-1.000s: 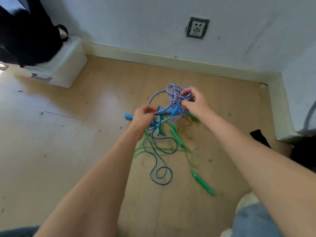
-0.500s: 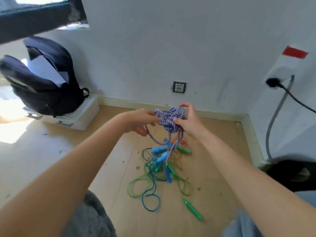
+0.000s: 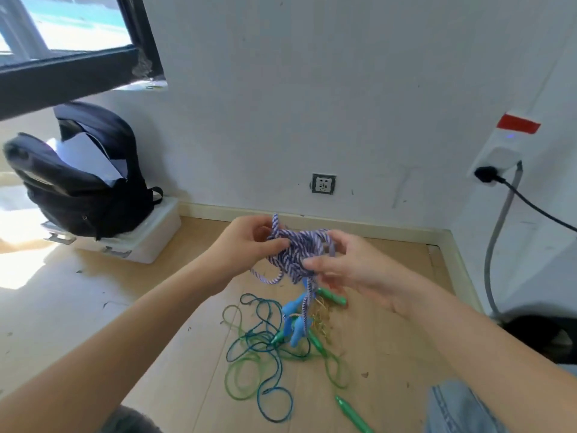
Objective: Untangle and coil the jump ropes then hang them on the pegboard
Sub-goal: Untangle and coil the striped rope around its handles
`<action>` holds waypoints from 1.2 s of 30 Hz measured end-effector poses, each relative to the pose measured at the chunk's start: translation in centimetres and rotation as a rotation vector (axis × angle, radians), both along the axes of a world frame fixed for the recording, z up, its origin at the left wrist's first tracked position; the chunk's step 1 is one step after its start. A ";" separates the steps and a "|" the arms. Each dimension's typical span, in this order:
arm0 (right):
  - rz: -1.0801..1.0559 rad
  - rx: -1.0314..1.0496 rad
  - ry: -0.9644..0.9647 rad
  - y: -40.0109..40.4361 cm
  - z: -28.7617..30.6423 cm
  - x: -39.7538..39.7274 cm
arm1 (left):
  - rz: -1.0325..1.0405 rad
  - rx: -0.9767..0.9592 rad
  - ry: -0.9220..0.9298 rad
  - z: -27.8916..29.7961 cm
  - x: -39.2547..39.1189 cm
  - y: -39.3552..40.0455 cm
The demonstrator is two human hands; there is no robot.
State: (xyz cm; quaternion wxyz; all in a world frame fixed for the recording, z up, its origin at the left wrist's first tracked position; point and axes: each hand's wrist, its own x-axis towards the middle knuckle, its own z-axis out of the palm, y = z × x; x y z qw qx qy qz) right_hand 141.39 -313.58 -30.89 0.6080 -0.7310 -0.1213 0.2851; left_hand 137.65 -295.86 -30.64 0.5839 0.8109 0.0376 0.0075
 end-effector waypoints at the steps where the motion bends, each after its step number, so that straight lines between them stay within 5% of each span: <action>1: -0.009 -0.023 -0.019 0.2 -0.3 0.0 | -0.013 -0.005 -0.013 0.1 0.2 -0.2; 3: -0.118 -0.080 -0.146 0.6 -0.4 0.4 | -0.006 -0.014 -0.020 0.3 0.5 -0.6; 7: -0.287 0.119 -0.092 0.3 0.6 1.8 | 0.224 0.061 -0.050 0.3 1.1 -0.2; 13: 0.034 -0.247 -0.258 1.3 -0.1 0.2 | 0.099 -0.261 -0.020 1.0 -0.4 -1.0; 15: 0.049 -0.192 -0.270 1.3 -0.1 0.0 | 0.091 -0.262 -0.058 1.3 -0.6 -1.0; 22: -0.347 0.051 -0.151 -1.4 1.7 2.1 | 0.323 0.302 0.089 0.4 -0.6 1.8; 25: -0.245 0.082 -0.080 -1.7 2.0 2.0 | 0.204 0.020 0.076 0.6 -0.9 2.2; 30: -0.028 0.175 -0.015 0.0 1.8 0.9 | -0.058 -0.481 0.329 0.8 -0.7 0.4; 36: -0.042 -0.336 -0.328 -0.7 0.7 1.2 | 0.091 -0.874 0.187 1.3 -0.4 0.3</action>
